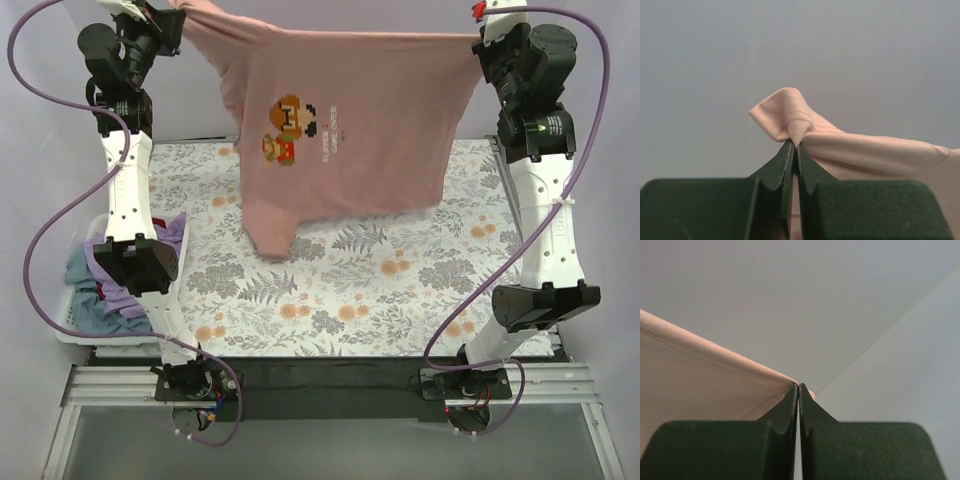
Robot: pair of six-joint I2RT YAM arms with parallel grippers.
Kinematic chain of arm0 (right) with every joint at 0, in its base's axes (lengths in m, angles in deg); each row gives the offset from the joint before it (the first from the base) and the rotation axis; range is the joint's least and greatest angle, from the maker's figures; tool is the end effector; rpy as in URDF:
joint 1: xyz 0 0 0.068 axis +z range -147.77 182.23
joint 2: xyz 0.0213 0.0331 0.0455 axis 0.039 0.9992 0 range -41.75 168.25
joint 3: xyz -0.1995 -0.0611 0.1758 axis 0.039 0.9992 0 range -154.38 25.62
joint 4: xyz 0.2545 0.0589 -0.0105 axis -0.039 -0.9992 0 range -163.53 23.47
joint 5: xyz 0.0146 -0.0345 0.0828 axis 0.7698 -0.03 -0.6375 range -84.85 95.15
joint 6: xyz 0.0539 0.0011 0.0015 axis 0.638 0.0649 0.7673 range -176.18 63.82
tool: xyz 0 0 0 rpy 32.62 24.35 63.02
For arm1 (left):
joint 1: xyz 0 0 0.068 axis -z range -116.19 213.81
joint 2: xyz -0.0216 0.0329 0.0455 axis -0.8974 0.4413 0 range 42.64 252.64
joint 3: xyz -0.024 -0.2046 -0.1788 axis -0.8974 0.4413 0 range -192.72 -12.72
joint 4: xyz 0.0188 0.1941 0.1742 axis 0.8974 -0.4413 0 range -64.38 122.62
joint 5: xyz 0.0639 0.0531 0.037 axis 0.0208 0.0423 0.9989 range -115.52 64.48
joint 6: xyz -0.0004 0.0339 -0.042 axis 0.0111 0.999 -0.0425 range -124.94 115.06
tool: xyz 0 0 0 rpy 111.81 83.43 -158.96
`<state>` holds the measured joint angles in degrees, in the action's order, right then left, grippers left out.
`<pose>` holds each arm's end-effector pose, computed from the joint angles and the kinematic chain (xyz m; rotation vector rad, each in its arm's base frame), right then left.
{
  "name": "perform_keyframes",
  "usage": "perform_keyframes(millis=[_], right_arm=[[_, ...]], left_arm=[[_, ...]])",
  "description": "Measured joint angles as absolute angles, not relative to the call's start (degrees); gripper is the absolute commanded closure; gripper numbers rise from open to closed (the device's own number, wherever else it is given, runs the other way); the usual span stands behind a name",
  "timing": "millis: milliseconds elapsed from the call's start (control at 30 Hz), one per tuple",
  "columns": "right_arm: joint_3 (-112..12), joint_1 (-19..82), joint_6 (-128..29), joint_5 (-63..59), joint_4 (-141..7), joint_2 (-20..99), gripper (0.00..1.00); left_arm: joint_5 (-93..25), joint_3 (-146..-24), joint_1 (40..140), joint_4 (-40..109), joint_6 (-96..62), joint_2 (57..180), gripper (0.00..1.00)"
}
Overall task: Fold and stack the t-shirts
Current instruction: Flatten the tshirt out
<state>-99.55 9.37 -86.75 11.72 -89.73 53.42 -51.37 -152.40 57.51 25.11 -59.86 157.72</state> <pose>0.3325 0.0375 0.5638 -0.3835 1.4155 -0.4170 0.4302 0.0319 0.5403 -0.3170 1.3352 -1.0044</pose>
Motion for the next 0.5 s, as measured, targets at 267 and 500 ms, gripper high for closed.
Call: perform_keyframes(millis=[267, 500], right_arm=[[-86.8, 9.3, -88.3, 10.8, -77.9, 37.9, 0.99], [-46.0, 8.5, -97.3, 4.7, -71.3, 16.1, 0.99]], left_arm=[[-54.1, -126.5, 55.4, 42.3, -58.2, 135.9, 1.0], [-69.9, -83.7, 53.9, 47.3, -42.8, 109.0, 0.99]])
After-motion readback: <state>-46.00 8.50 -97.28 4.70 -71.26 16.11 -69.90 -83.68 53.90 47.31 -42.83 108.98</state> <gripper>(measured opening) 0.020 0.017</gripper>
